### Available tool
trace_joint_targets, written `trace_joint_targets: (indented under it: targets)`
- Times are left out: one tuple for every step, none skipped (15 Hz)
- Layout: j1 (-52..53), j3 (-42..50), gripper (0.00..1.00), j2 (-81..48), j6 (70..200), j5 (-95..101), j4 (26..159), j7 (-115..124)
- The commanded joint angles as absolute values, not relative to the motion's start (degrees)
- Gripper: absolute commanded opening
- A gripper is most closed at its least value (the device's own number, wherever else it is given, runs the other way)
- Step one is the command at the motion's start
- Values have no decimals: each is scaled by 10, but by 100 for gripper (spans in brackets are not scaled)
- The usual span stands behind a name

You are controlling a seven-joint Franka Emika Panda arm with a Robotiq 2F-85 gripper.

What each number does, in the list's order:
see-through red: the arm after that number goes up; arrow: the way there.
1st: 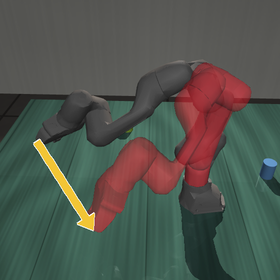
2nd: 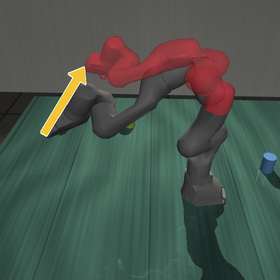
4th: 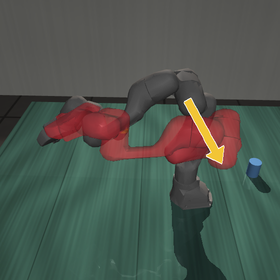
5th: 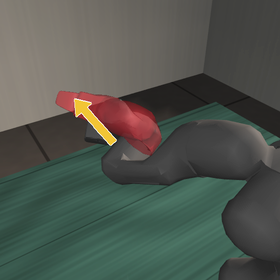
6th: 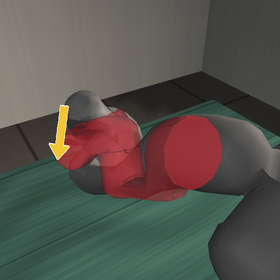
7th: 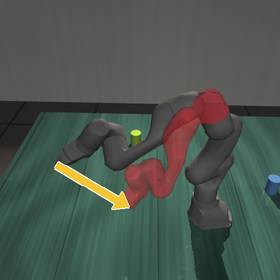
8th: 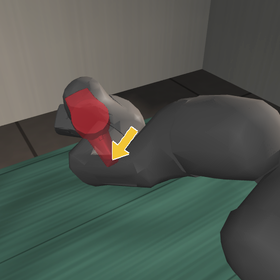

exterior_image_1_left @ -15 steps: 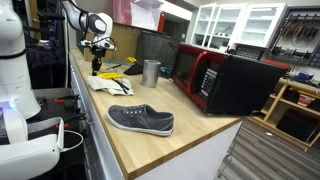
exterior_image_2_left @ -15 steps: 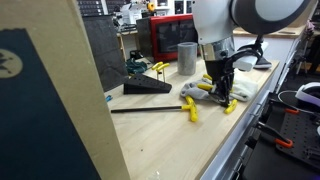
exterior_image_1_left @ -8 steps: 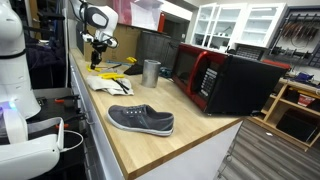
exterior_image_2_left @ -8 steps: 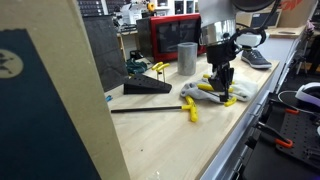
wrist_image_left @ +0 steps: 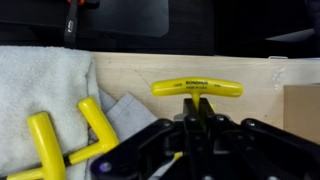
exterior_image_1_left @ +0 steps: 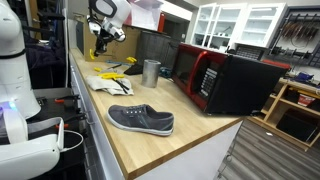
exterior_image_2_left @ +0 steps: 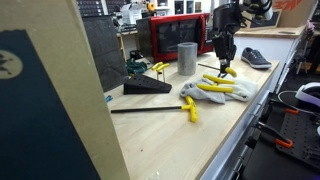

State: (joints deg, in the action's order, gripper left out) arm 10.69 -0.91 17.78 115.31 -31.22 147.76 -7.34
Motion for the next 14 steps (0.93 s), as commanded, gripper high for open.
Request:
trace_joint_targets:
  targets:
    - [79, 19, 2, 178, 1108, -352, 1444, -97]
    - [70, 27, 2, 173, 1100, -362, 1433, -98]
    - [62, 32, 2, 168, 1099, -372, 1425, -95]
    - [55, 39, 2, 160, 1093, -384, 1415, -95]
    - [47, 45, 2, 153, 1086, -396, 1405, -91]
    - [40, 51, 2, 144, 1078, -412, 1397, -92]
    - [31, 56, 2, 138, 1068, -425, 1389, -87]
    - [23, 61, 2, 130, 1056, -439, 1379, -85]
    - [15, 65, 2, 121, 1044, -452, 1369, -82]
    - [6, 70, 2, 112, 1025, -461, 1356, -75]
    - [-2, 73, 2, 105, 1012, -470, 1347, -69]
    - [-11, 74, 2, 97, 1004, -477, 1339, -65]
    - [-19, 77, 2, 90, 992, -483, 1329, -60]
    - [-26, 79, 2, 83, 984, -489, 1321, -56]
